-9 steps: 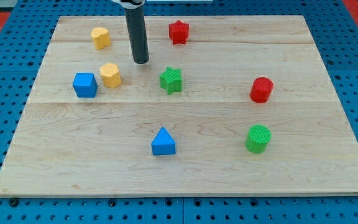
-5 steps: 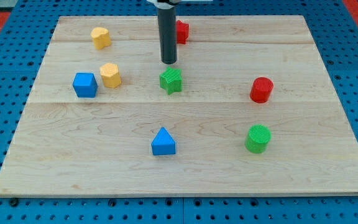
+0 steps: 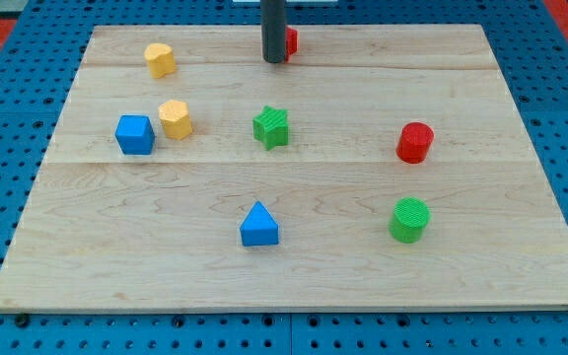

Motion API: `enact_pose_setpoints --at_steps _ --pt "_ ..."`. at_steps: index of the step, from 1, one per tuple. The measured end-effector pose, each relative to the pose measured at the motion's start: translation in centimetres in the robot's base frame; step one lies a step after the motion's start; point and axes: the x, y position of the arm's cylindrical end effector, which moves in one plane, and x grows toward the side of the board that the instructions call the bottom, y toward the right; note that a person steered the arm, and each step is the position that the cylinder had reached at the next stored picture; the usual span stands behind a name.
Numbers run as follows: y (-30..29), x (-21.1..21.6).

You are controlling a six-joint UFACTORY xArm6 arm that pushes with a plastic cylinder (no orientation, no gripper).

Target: Move the yellow heart to the top left of the blue cube

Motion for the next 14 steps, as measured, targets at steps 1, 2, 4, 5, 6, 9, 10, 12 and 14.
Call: enact_pose_setpoints --at_steps 1,2,4,5,6,9,10,12,14 --pt "-7.5 1.3" --pt "-10.6 -1.7" --pt "-22.4 -2.2" --pt "-21.3 -0.4" --pt "-18.4 -3.4" --pt "-19.0 6.6" --pt "-19.8 3.6" --pt "-11.9 2.3" --pt "-14.7 10.3"
